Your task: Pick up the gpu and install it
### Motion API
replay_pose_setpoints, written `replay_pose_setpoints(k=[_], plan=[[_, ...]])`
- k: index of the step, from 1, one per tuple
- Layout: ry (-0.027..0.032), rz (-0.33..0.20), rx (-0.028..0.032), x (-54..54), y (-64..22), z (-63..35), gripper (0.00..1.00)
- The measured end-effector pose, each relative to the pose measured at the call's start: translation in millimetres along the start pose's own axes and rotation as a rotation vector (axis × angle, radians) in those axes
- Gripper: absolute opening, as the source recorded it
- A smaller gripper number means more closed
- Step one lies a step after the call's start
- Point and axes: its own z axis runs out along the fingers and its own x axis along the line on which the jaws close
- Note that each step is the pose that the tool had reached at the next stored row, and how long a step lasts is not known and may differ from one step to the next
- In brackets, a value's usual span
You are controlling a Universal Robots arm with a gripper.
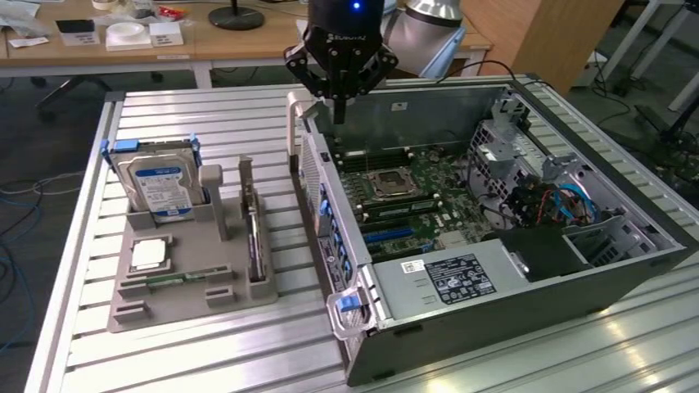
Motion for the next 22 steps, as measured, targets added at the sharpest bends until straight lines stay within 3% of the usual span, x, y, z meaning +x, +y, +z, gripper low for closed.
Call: replay_pose_setpoints(k=[13, 14, 22], plan=[[-0.0001, 0.0, -0.0001, 27.7, -2.3, -0.2, 0.11], [0.0, 0.0, 0.0, 37.3, -4.7, -0.4, 0.11], [-0.0001, 0.0, 0.0, 42.7, -5.1, -0.5, 0.11]])
